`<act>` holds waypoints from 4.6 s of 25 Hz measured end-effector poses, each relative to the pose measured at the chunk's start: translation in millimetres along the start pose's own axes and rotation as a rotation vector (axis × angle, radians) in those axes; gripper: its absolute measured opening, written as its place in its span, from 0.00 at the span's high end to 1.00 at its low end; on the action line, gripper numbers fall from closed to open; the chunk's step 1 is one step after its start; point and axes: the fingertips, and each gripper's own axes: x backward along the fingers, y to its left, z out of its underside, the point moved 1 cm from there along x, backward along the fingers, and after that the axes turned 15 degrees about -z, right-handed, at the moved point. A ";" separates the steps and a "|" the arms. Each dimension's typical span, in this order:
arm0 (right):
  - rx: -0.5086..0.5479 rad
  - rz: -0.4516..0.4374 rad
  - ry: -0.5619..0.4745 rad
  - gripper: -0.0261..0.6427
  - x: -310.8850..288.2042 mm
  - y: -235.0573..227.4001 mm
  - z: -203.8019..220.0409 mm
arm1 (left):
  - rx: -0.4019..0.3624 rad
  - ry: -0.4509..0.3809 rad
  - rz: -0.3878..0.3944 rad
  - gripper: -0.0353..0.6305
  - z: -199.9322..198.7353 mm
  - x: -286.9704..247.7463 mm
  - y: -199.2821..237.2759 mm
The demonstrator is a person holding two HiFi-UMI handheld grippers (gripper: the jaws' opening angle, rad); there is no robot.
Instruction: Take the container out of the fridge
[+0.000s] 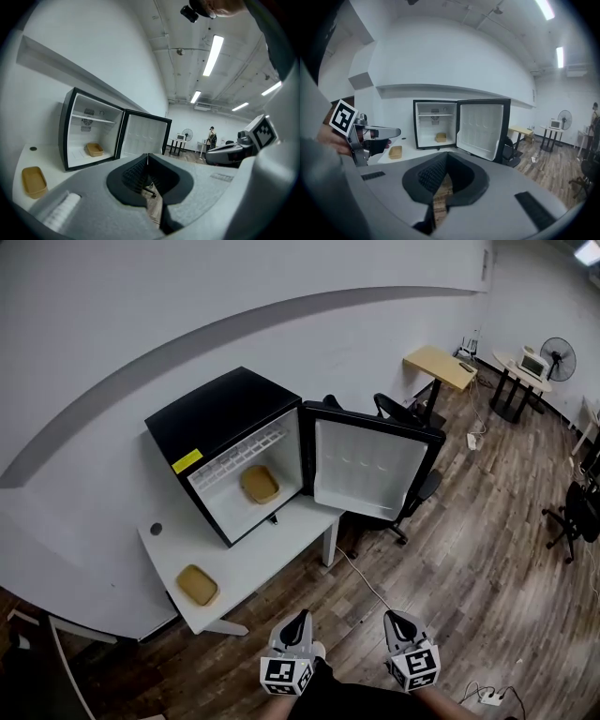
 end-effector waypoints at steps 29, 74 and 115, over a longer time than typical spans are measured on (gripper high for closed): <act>0.049 -0.052 0.084 0.96 -191.1 -17.6 -56.0 | 0.075 0.001 -0.013 0.92 -13.4 -118.7 120.4; 0.182 -0.827 0.067 0.96 -391.2 -125.7 -125.0 | 0.153 -0.070 -0.697 0.92 -63.6 -263.1 112.9; 0.074 -0.618 -0.001 0.62 -412.8 -115.3 -150.3 | 0.180 -0.146 -0.661 0.92 -79.3 -223.9 155.7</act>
